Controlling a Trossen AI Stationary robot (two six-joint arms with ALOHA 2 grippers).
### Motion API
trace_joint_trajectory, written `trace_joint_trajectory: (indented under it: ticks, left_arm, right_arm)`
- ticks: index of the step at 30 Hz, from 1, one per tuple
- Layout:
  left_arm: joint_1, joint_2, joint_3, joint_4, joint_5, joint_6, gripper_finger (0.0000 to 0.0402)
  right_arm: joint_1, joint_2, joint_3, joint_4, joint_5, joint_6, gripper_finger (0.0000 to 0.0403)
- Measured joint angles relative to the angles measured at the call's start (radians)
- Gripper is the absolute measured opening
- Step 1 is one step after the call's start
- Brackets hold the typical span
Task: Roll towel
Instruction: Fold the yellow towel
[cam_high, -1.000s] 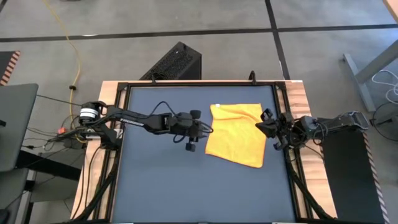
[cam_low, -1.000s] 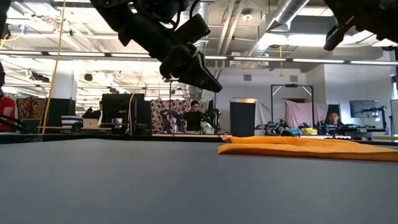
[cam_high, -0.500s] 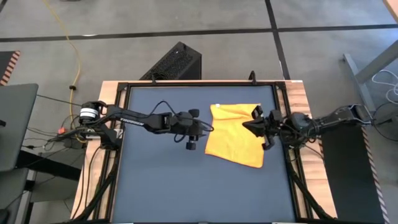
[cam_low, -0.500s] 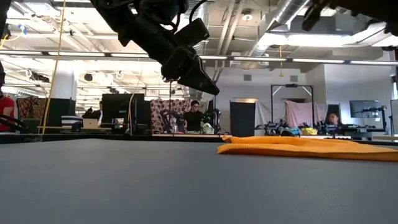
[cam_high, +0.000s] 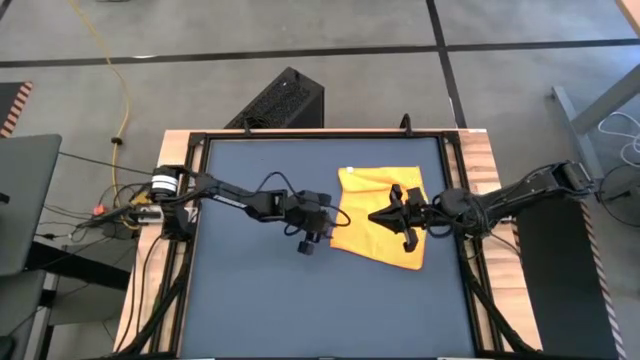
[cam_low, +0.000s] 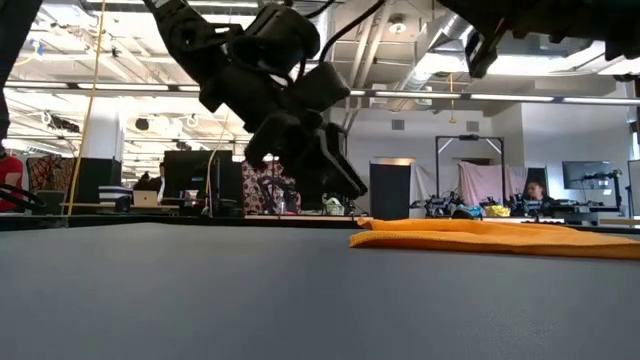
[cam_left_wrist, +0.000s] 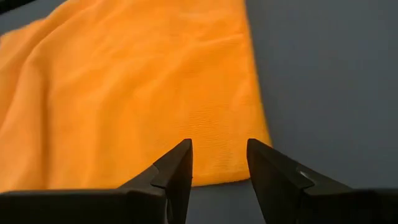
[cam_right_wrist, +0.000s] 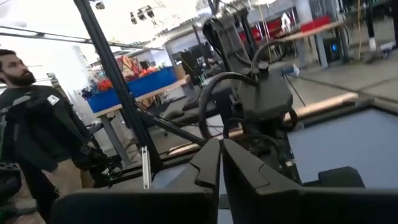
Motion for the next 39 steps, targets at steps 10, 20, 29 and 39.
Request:
trace_joint_trajectory:
  ticks: [10, 20, 29, 39]
  left_arm:
    - [-0.033, 0.121, 0.033, 0.002, 0.044, 0.105, 0.0187]
    - [-0.071, 0.185, 0.188, -0.2, -0.024, 0.098, 0.0115]
    - [-0.057, 0.092, 0.293, -0.576, -0.149, 0.113, 0.0003]
    - [-0.012, -0.302, 0.081, -0.49, -0.177, 0.033, 0.0]
  right_arm:
    - [-0.012, 0.042, 0.0, 0.046, 0.0, 0.02, 0.0052]
    - [-0.051, 0.043, 0.046, 0.046, 0.0, 0.017, 0.0052]
    - [-0.089, 0.043, 0.124, 0.044, 0.0, -0.075, 0.0052]
    - [-0.151, 0.045, 0.203, 0.046, 0.002, -0.095, 0.0052]
